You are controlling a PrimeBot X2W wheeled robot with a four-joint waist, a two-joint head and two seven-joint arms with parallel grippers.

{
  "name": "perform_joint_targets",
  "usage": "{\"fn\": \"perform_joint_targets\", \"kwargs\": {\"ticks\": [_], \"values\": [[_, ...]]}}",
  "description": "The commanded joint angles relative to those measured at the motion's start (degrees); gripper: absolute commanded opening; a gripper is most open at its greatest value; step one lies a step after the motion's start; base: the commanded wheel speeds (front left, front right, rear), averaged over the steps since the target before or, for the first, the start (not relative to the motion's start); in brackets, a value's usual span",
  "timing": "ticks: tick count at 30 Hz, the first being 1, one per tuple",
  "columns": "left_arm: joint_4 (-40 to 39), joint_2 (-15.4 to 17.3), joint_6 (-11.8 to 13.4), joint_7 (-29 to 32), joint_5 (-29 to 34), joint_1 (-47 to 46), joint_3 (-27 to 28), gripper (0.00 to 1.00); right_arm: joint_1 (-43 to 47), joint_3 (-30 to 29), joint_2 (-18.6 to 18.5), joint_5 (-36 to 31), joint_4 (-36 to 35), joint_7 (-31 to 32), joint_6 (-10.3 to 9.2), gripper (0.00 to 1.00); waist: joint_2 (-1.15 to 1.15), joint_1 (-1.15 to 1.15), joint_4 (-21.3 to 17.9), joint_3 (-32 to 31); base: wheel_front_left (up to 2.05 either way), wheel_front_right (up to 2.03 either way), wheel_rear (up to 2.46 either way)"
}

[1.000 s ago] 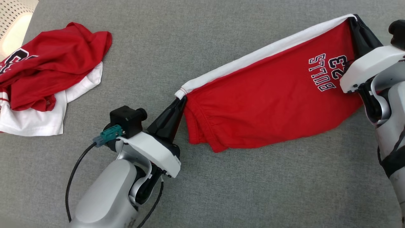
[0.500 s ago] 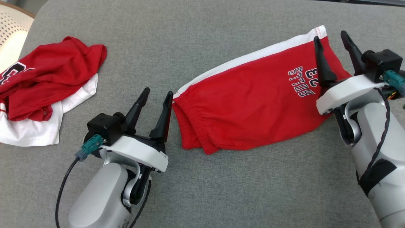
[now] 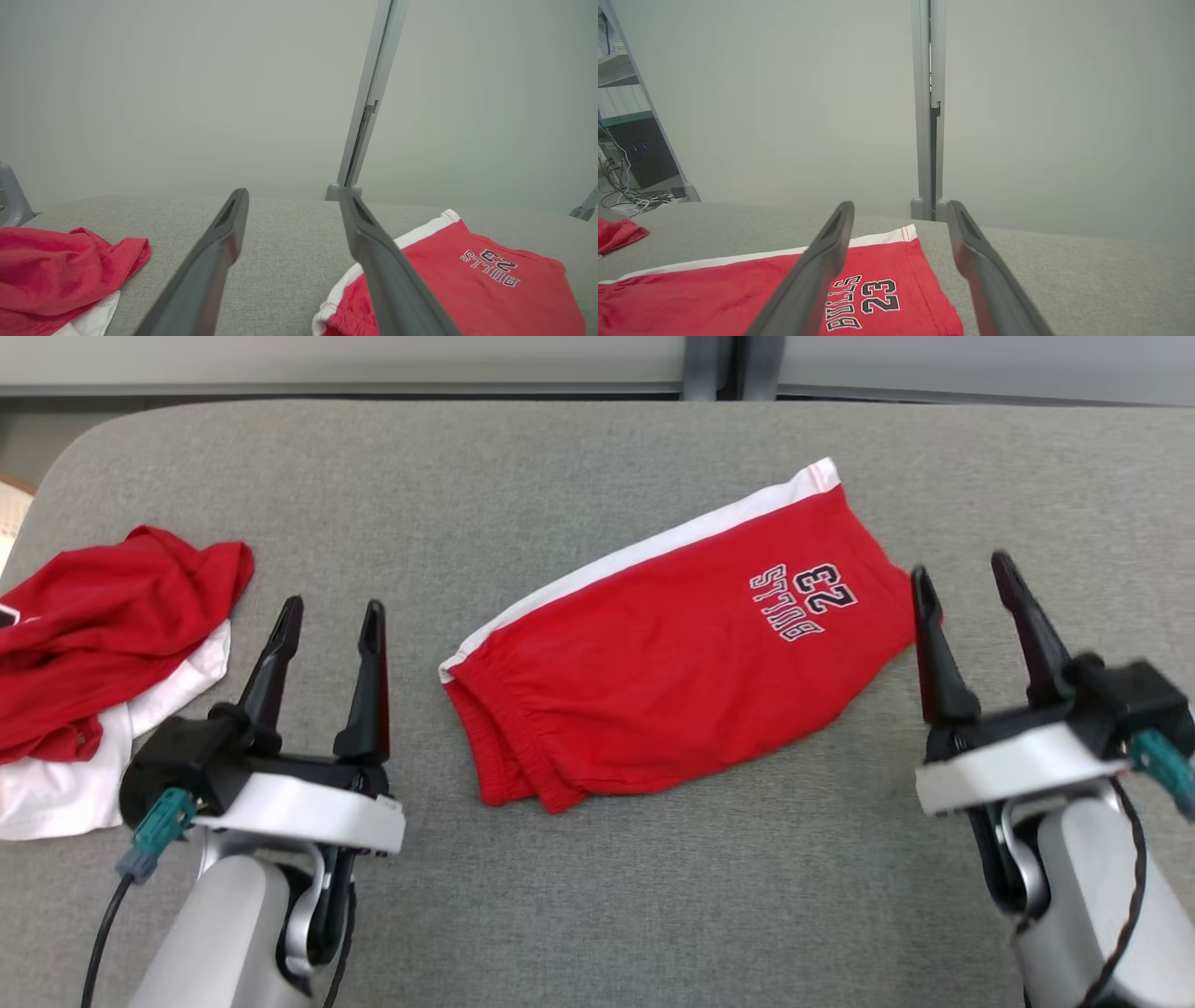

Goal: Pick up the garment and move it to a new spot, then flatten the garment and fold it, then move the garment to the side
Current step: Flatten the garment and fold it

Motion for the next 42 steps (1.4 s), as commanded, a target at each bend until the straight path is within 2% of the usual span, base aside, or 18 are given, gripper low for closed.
{"fn": "perform_joint_targets", "kwargs": {"ticks": [1, 10, 20, 34, 42], "values": [[-0.1, 0.6, 0.1, -0.1, 0.8, 0.9, 0.4, 1.00, 1.5, -0.5, 0.1, -0.2, -1.0, 0.4, -0.02, 1.00, 0.00, 0.00, -0.8, -0.9, 0.00, 0.00, 0.00], [-0.2, 1.5, -0.5, -0.1, 2.7, 7.1, 3.0, 1.00, 13.2, -1.9, 2.1, -1.4, -11.4, 5.1, -0.02, 1.00, 0.00, 0.00, -4.5, -2.5, 0.00, 0.00, 0.00], [0.5, 1.1, -0.8, -0.1, 3.0, 9.1, 3.1, 1.00, 17.4, -3.1, 2.3, -2.0, -16.0, 7.9, -0.02, 1.00, 0.00, 0.00, -5.1, -3.0, 0.00, 0.00, 0.00], [0.9, 0.5, -1.2, -0.1, 3.6, 7.1, 1.8, 1.00, 15.9, -4.2, 1.9, -2.0, -16.3, 9.2, -0.02, 1.00, 0.00, 0.00, -4.0, -1.7, 0.00, 0.00, 0.00], [-0.1, -0.8, -2.3, -0.1, 3.9, 3.1, 1.3, 1.00, 6.6, -5.6, -0.3, -1.3, -9.0, 9.9, -0.02, 1.00, 0.00, 0.00, 0.1, 3.3, 0.00, 0.00, 0.00]]}}
